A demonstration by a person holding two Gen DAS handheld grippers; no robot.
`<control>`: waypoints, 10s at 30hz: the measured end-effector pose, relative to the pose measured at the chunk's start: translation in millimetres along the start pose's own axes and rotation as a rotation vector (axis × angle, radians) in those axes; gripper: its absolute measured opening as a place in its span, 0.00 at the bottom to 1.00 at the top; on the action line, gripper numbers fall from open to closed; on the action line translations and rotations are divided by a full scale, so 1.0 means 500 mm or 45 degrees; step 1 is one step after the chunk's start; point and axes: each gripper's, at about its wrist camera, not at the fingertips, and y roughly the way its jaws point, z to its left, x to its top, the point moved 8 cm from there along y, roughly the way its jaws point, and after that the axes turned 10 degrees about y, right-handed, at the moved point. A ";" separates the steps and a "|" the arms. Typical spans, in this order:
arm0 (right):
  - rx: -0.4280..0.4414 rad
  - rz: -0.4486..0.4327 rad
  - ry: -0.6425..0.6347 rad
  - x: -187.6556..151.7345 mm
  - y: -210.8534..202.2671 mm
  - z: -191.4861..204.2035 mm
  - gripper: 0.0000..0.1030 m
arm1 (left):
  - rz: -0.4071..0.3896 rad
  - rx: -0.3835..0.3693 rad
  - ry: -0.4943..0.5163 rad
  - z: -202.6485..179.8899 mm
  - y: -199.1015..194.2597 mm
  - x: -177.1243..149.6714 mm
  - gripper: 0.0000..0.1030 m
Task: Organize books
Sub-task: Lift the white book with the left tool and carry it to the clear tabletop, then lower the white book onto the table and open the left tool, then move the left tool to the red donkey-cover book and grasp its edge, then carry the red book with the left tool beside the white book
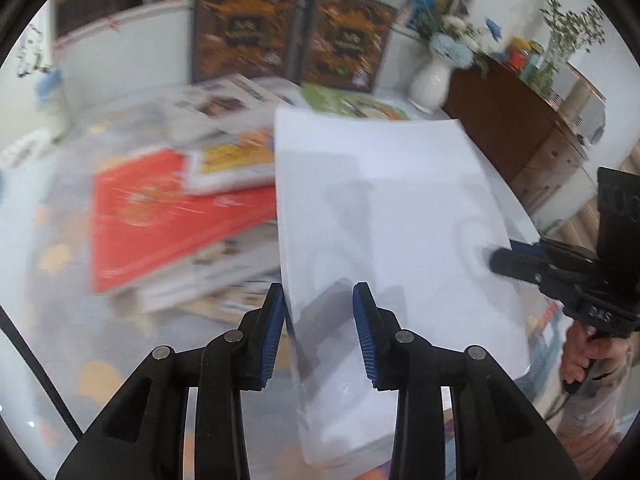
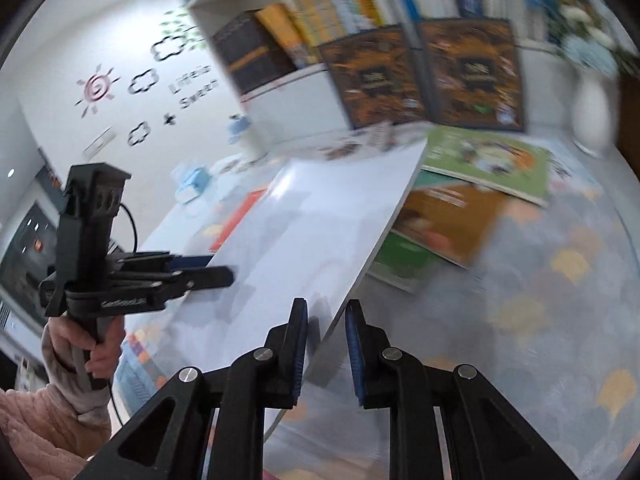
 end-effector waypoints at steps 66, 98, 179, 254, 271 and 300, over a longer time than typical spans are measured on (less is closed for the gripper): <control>0.163 0.403 -0.107 -0.167 0.486 0.388 0.30 | 0.104 0.313 -0.527 0.484 -0.055 -0.303 0.49; 0.296 0.167 0.679 0.081 0.407 0.017 0.43 | 0.365 0.180 -0.259 0.367 0.200 0.026 0.60; 0.336 0.219 0.456 -0.182 0.172 -0.120 0.11 | 0.008 -0.097 -0.116 0.020 0.131 -0.153 0.33; 0.287 0.369 0.280 -0.101 0.171 0.063 0.17 | 0.240 -0.198 -0.152 0.114 0.042 -0.152 0.20; 0.364 0.397 -0.011 0.004 0.232 0.323 0.17 | 0.027 0.031 -0.162 0.309 -0.163 -0.111 0.22; 0.347 0.672 0.052 -0.108 0.533 0.393 0.17 | 0.138 0.236 -0.311 0.496 -0.068 -0.289 0.22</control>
